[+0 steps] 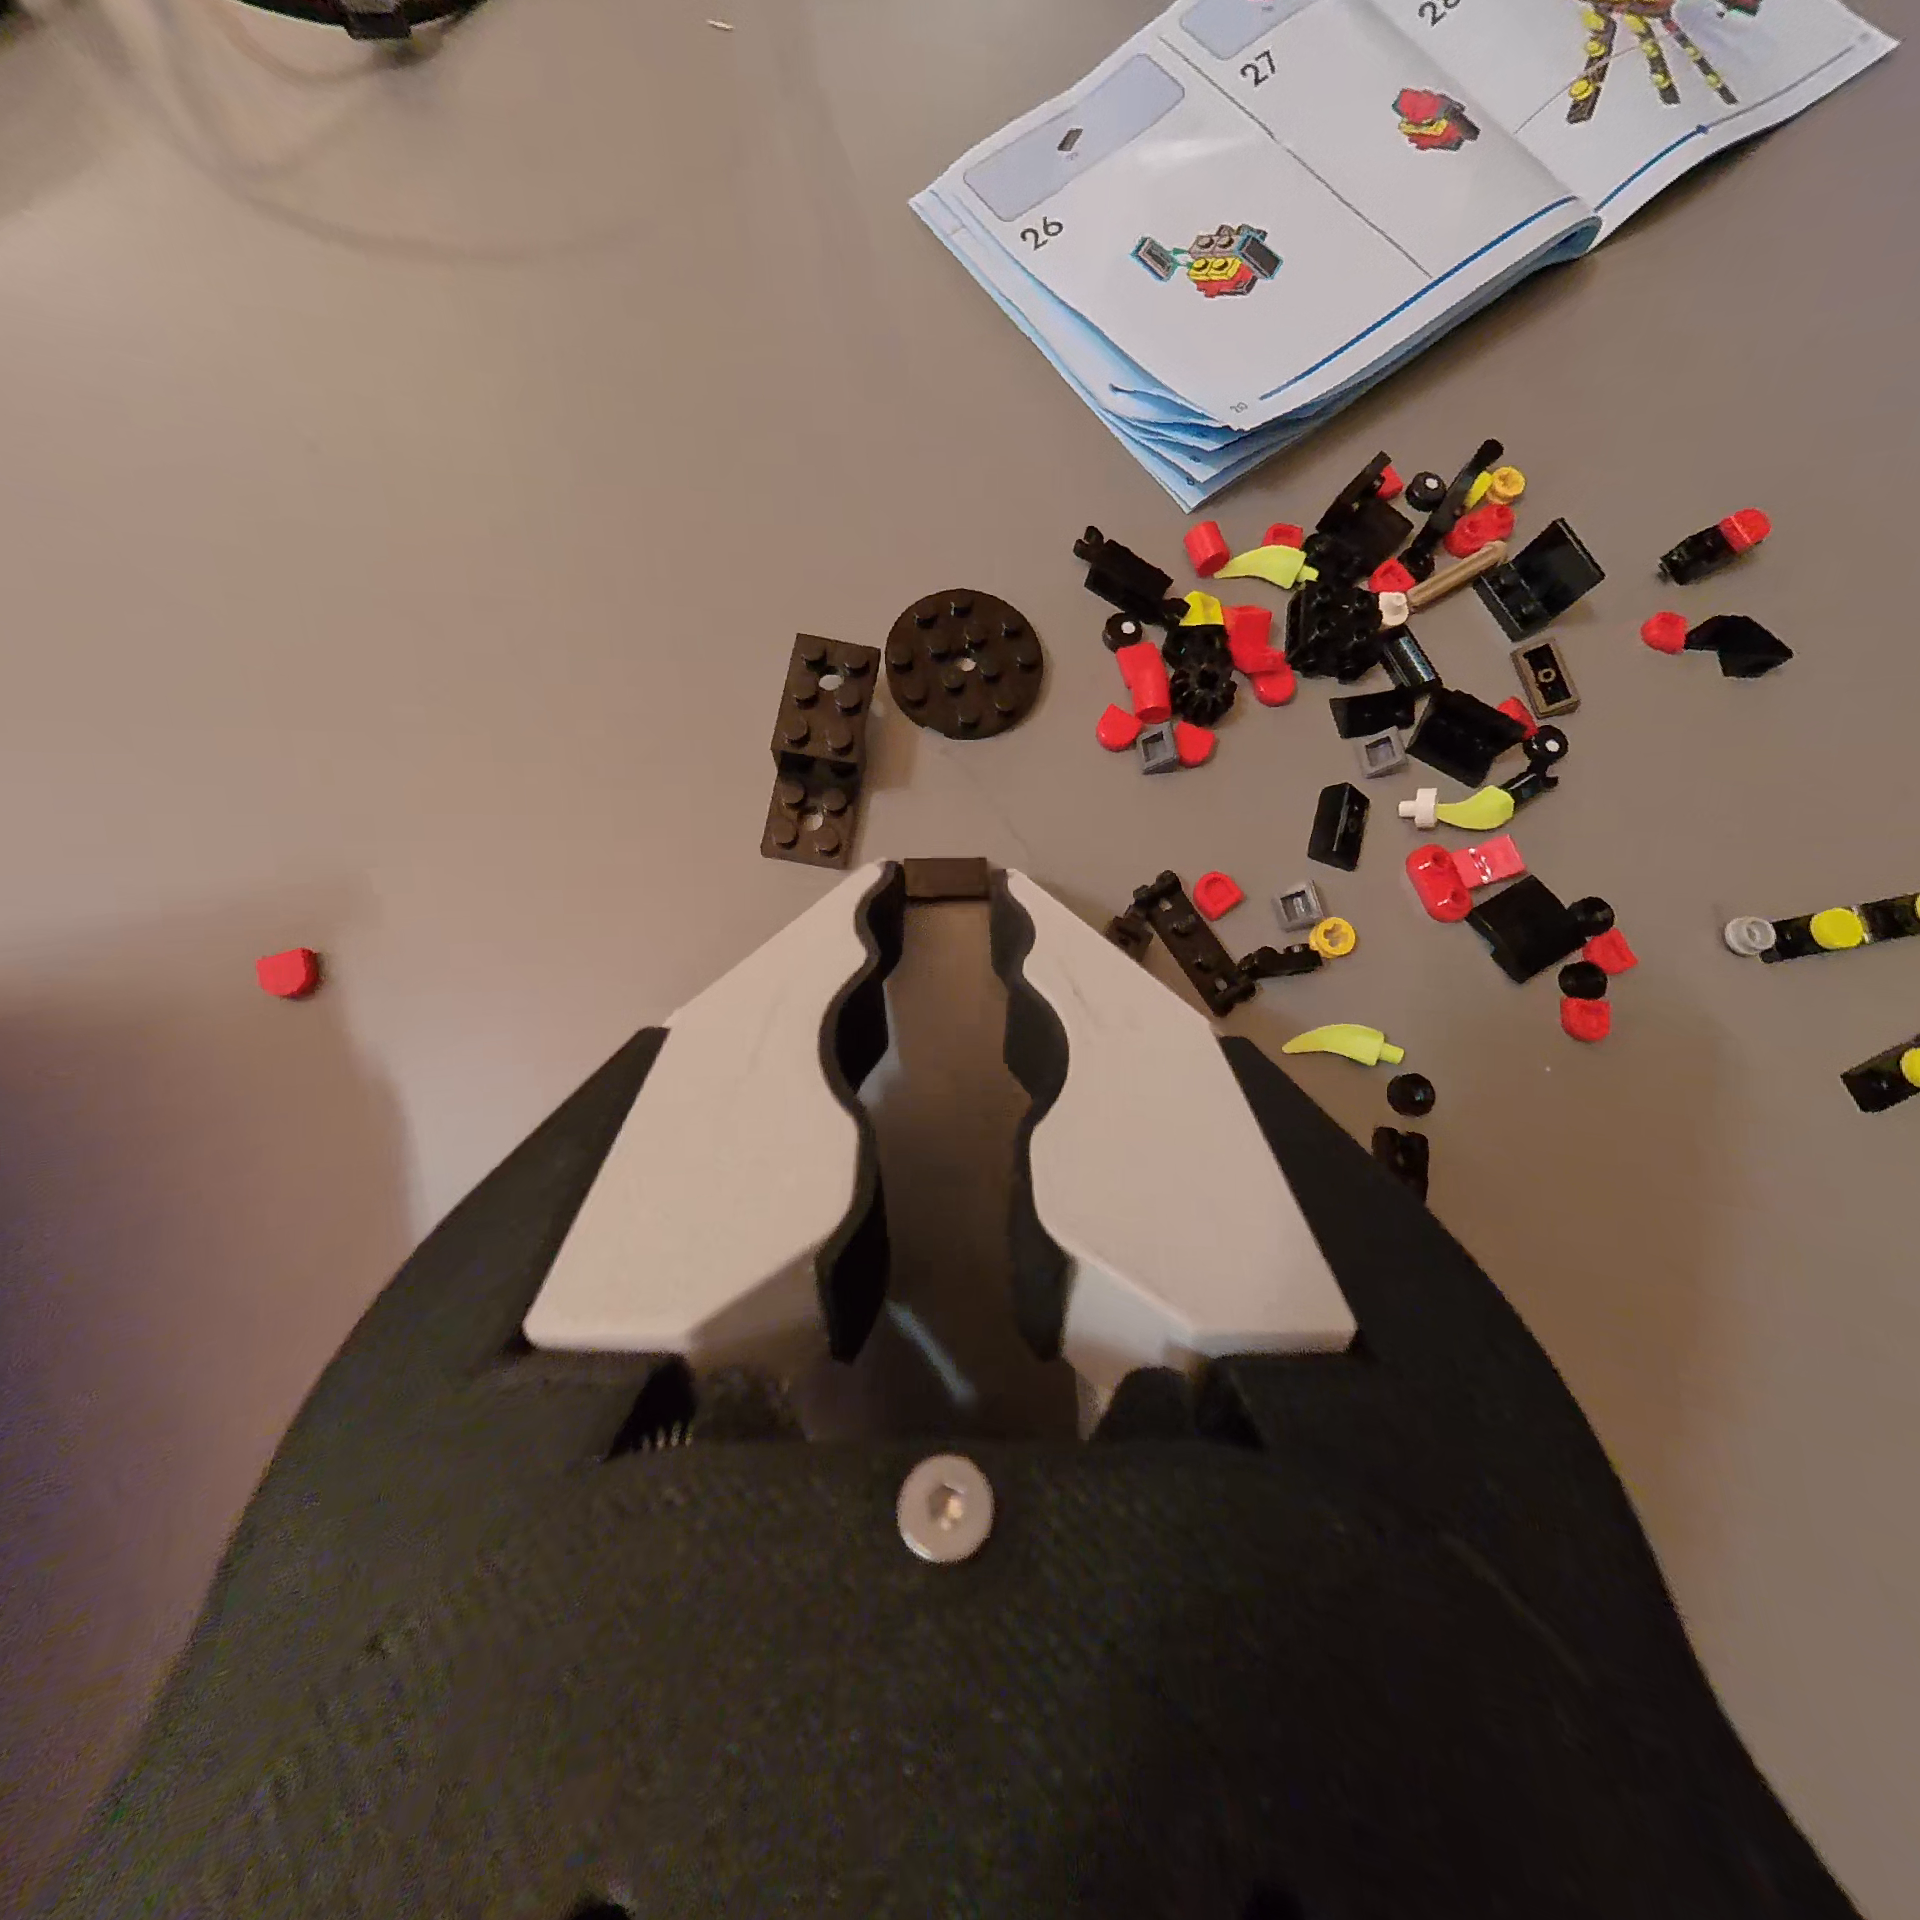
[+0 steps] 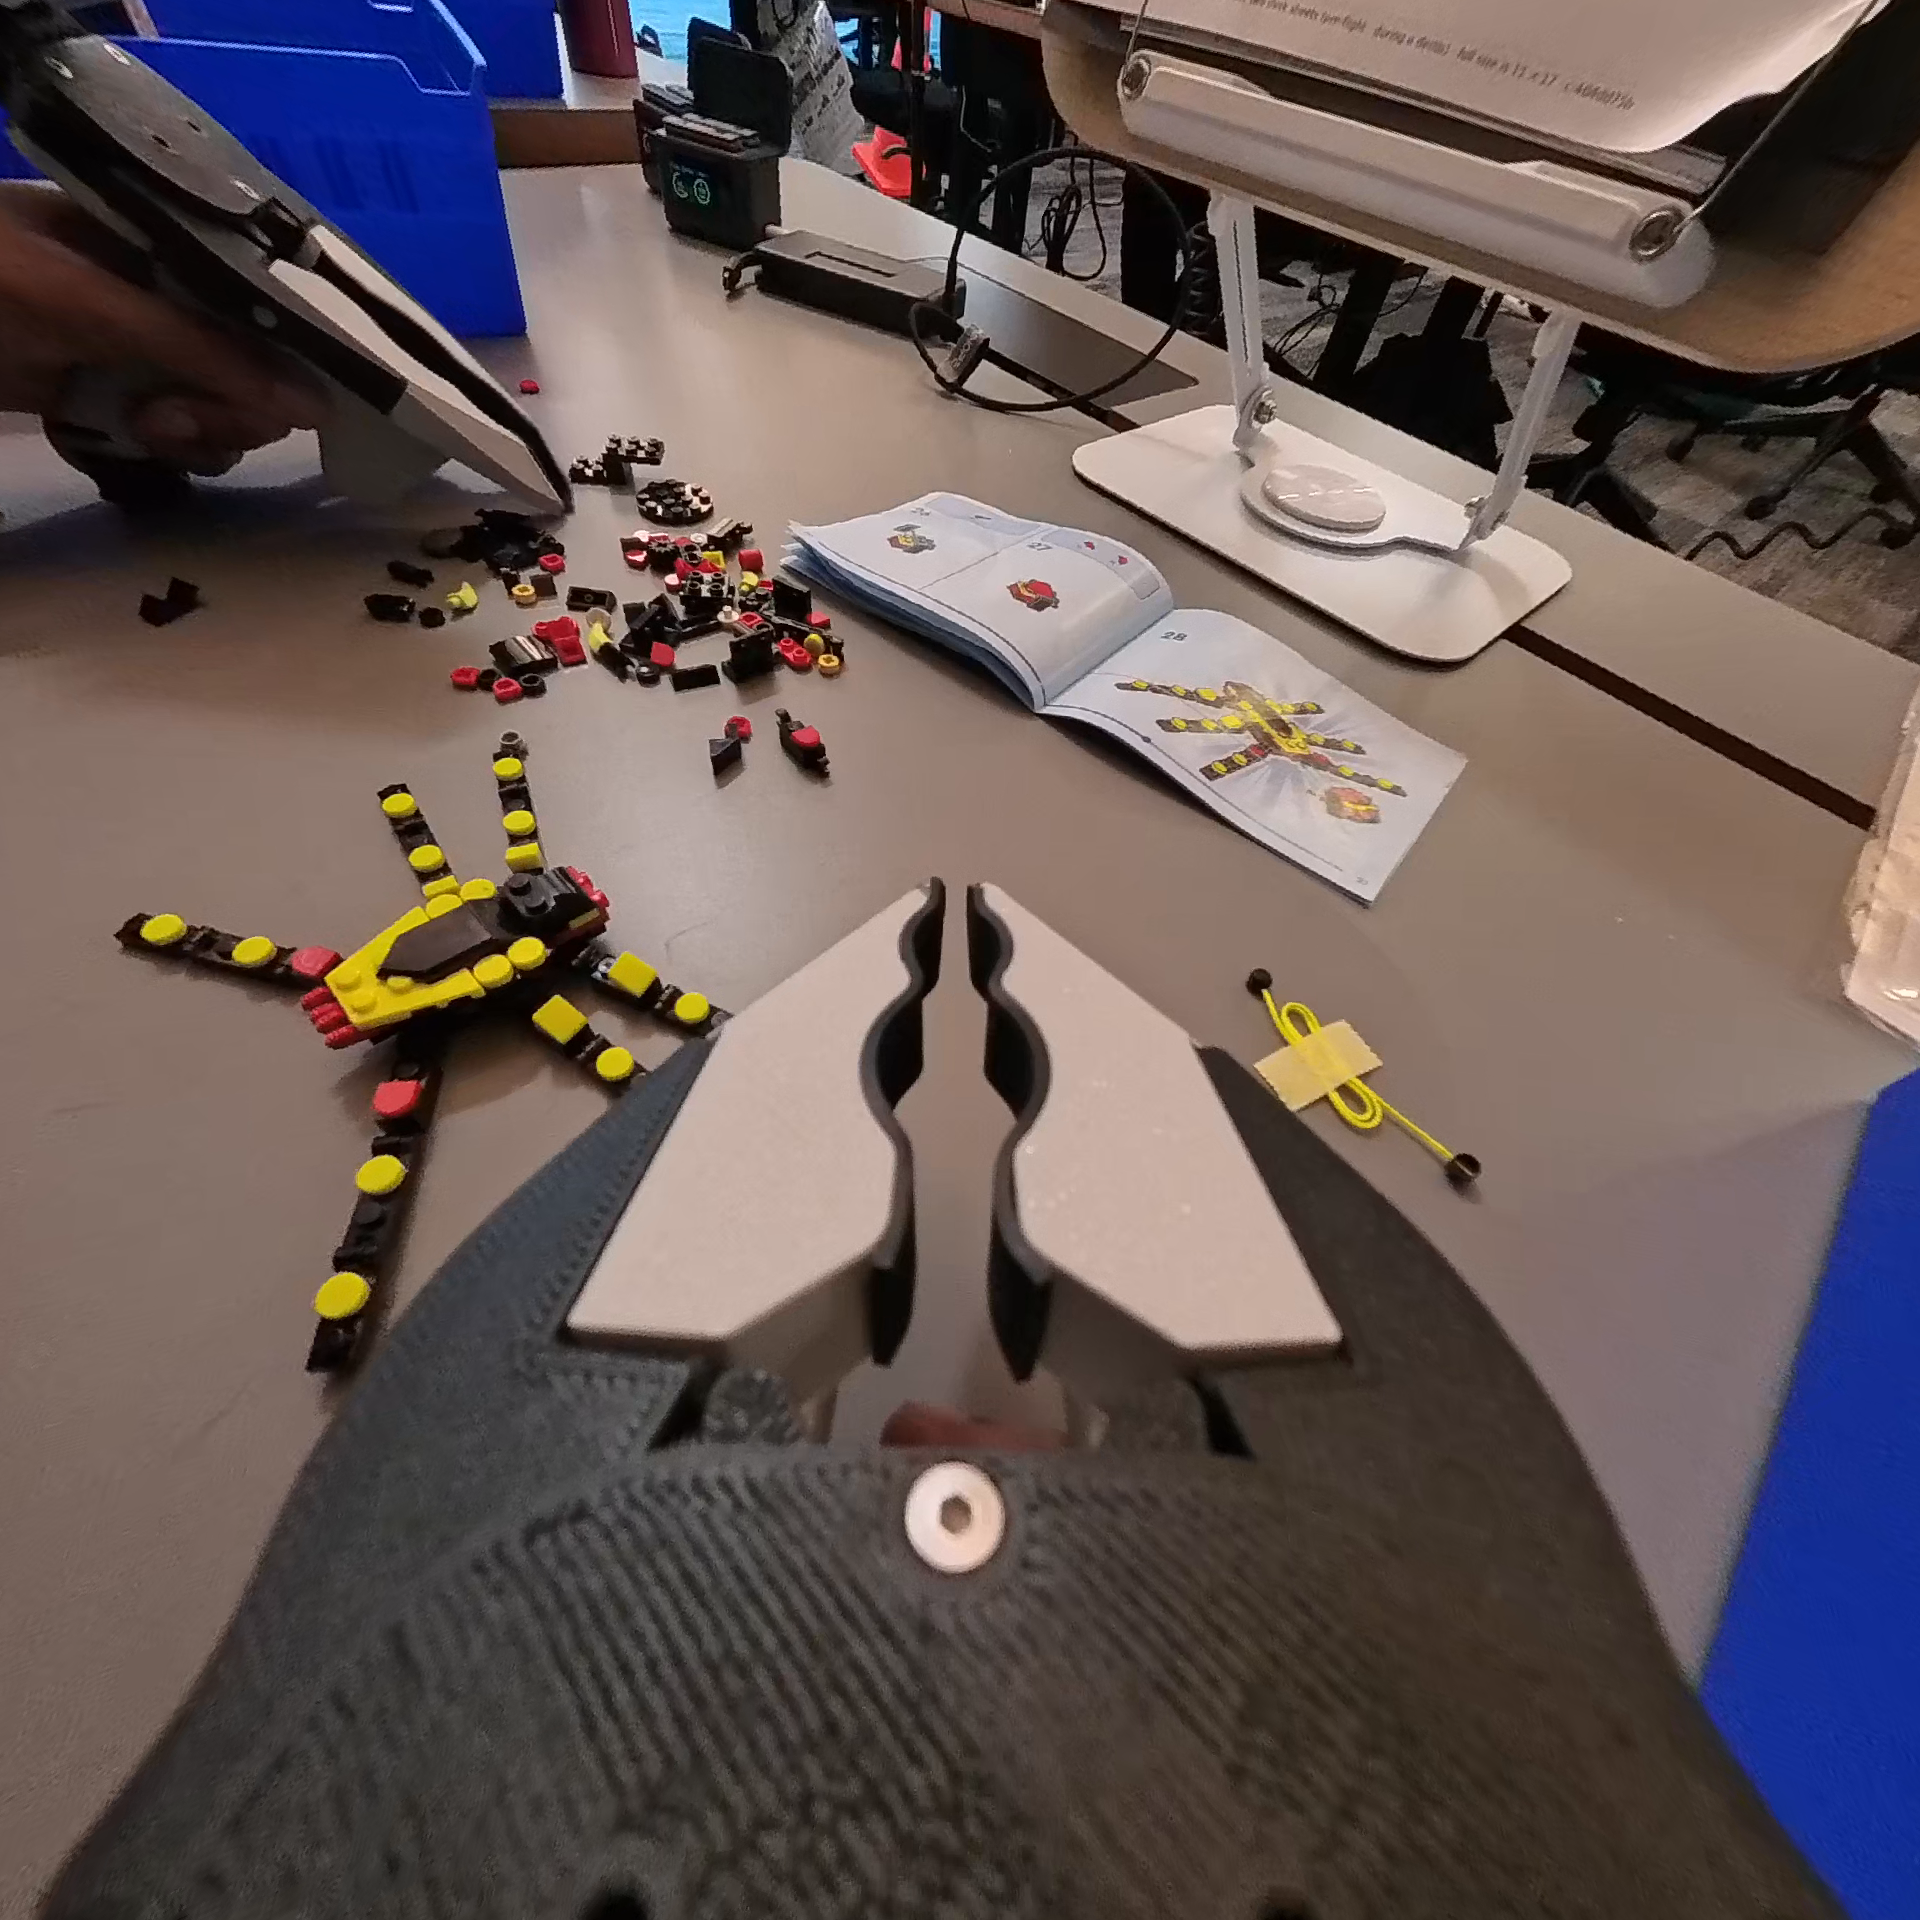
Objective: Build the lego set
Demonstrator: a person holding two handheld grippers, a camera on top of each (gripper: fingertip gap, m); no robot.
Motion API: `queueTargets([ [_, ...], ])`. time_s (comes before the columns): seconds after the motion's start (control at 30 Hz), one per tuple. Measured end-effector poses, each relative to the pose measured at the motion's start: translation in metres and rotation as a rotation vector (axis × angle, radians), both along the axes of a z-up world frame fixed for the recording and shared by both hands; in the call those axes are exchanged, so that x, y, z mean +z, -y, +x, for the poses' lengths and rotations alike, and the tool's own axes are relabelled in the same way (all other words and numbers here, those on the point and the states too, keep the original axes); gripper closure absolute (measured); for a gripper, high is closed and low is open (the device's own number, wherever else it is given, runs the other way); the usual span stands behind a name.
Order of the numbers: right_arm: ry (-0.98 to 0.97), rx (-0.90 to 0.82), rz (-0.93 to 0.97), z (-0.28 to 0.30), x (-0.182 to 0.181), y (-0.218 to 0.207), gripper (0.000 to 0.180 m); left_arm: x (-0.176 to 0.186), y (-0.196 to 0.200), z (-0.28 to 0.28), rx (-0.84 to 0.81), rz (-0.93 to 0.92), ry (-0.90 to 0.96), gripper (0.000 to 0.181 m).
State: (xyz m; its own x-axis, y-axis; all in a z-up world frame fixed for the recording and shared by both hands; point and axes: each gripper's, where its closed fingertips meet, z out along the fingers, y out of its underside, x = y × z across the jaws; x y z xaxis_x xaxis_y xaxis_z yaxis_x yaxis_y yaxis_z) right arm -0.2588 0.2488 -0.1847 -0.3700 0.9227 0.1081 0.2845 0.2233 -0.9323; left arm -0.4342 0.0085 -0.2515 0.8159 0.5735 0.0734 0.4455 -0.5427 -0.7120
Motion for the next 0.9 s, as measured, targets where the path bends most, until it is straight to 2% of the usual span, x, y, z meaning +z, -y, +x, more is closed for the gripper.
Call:
queueTargets([
  [0.13, -0.026, -0.016, 0.029, 0.001, 0.007, -0.005, 0.178, 0.006, -0.002, 0.001, -0.009, -0.001, -0.036, 0.166],
  [0.3, -0.104, -0.079, 0.018, 0.02, 0.047, -0.017, 0.176, 0.05, -0.024, 0.018, -0.059, 0.108, -0.092, 0.166],
  [0.43, -0.112, -0.102, 0.003, 0.053, 0.06, -0.023, 0.175, 0.08, -0.079, 0.065, -0.234, 0.174, -0.087, 0.167],
  [0.57, -0.097, -0.143, 0.123, 0.094, 0.049, -0.044, 0.177, 0.086, -0.16, 0.144, -0.538, 0.184, -0.028, 0.166],
  [0.63, -0.087, -0.164, 0.164, 0.112, 0.044, -0.056, 0.18, 0.084, -0.2, 0.191, -0.7, 0.197, 0.036, 0.167],
  [0.73, -0.001, -0.094, 0.118, 0.135, 0.031, -0.055, 0.18, 0.059, -0.247, 0.249, -0.915, 0.097, 0.1, 0.166],
  [0.8, 0.01, -0.081, 0.085, 0.14, 0.031, -0.056, 0.18, 0.035, -0.268, 0.269, -1.013, -0.012, 0.074, 0.166],
  [0.9, 0.014, -0.078, 0.118, 0.141, 0.027, -0.059, 0.179, 0.013, -0.291, 0.285, -1.071, -0.108, 0.049, 0.167],
])
